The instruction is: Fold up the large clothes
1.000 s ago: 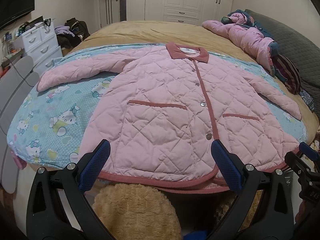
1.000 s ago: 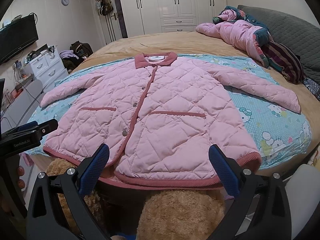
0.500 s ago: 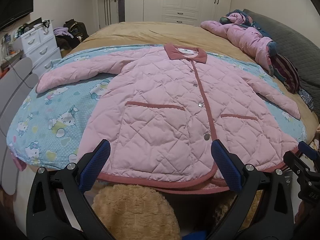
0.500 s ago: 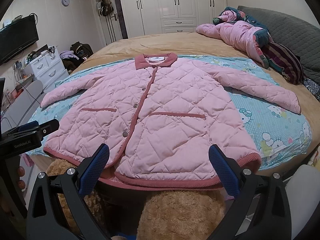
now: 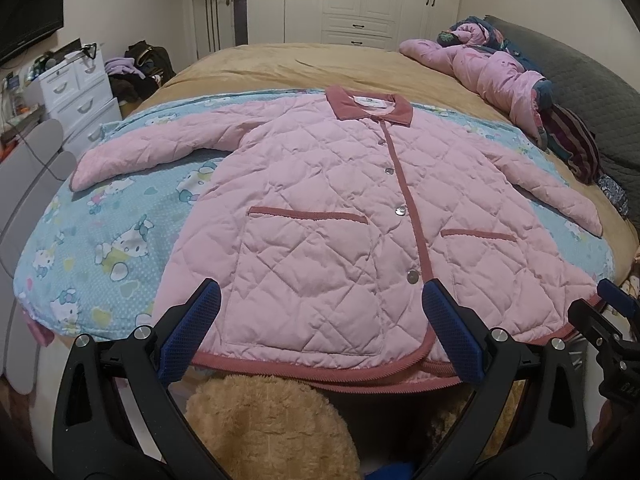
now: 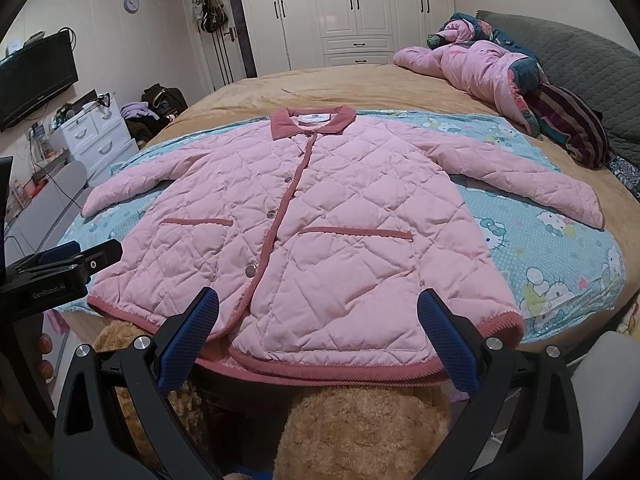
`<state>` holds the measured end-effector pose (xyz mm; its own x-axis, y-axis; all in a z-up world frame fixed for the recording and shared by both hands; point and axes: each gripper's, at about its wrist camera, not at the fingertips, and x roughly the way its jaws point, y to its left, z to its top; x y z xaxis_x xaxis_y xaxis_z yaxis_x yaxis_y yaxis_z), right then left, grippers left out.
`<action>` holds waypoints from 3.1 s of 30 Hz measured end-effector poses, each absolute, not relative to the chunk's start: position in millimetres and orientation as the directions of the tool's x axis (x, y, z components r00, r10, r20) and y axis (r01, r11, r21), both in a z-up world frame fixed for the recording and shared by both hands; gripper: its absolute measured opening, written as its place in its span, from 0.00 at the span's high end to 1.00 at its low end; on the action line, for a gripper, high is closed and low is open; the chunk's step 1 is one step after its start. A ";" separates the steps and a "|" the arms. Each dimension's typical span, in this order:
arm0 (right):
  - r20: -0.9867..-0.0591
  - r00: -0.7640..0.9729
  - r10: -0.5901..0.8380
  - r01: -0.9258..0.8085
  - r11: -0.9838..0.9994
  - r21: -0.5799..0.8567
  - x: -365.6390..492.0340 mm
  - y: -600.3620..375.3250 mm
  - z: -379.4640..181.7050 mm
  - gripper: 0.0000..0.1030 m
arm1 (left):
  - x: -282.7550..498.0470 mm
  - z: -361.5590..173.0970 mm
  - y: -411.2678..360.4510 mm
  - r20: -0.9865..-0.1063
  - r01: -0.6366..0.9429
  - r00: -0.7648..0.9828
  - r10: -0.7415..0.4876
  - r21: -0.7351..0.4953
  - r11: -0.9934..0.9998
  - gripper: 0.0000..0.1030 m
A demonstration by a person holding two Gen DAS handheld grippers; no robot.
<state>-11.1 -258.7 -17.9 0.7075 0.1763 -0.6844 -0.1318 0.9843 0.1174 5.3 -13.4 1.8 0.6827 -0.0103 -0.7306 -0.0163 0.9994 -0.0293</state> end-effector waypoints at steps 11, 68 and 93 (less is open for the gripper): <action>-0.676 0.714 0.183 -0.132 0.983 0.126 27.7 -265.9 -3.5 0.04 | 33.7 8.2 -19.5 -0.741 -0.007 0.671 -0.013 -0.024 1.000 0.08; -0.794 0.606 0.039 0.369 0.871 0.324 240.4 -495.8 -53.9 0.04 | 289.7 -8.4 -113.5 -0.765 0.086 0.637 -0.094 -0.051 0.995 0.08; -0.792 0.595 -0.136 0.768 0.389 0.509 259.1 -682.0 -155.2 0.04 | 366.8 -61.2 -131.6 -0.782 0.051 0.620 -0.063 -0.040 0.998 0.08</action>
